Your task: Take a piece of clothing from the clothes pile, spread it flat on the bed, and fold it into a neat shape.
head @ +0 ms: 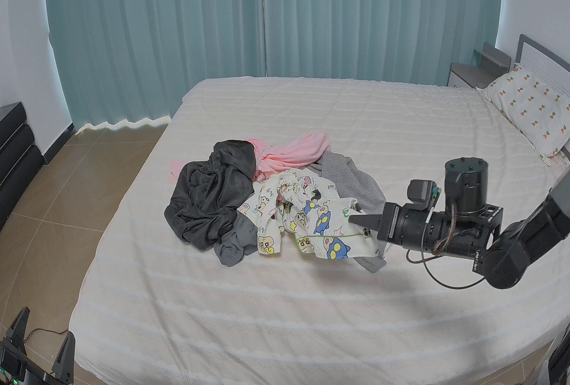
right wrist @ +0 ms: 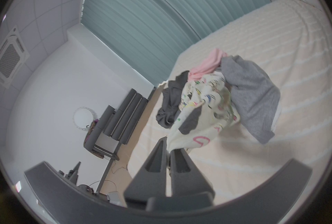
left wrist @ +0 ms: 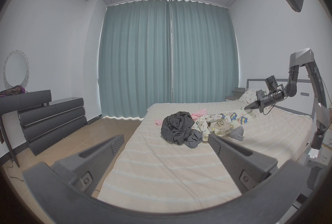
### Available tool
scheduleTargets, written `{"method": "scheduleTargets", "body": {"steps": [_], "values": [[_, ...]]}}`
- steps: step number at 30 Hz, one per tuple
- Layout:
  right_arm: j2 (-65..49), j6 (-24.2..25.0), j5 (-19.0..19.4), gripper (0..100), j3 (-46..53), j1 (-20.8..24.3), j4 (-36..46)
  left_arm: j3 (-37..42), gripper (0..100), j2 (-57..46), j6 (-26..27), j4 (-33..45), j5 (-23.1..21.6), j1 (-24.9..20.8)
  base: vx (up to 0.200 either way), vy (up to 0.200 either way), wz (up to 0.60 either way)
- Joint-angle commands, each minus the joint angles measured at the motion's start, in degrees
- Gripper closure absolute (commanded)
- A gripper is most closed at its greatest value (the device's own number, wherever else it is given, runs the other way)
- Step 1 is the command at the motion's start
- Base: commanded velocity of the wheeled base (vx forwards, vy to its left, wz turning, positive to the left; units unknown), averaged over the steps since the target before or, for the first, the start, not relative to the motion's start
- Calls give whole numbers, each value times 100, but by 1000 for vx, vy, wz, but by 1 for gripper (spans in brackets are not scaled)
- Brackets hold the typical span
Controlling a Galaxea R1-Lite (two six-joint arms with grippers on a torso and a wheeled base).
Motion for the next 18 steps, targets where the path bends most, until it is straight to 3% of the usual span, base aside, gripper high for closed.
{"method": "scheduleTargets", "body": {"steps": [1, 15, 17, 18], "values": [[-1030, -70, 27, 100, 4, 74, 17, 101, 0, -101, 3, -11, -19, 2, 0, 0, 0], [-1909, -167, 36, 100, -1174, 241, 1318, 101, 0, -92, 188, -37, -124, -7, 0, 0, 0], [-1926, -167, 36, 100, -1376, 268, 1450, -66, 0, 13, 118, -81, -150, -33, 0, 0, 0], [-1918, -167, 45, 100, -1569, 276, 1581, -901, 0, 540, -260, -204, -194, -51, 0, 0, 0]]}}
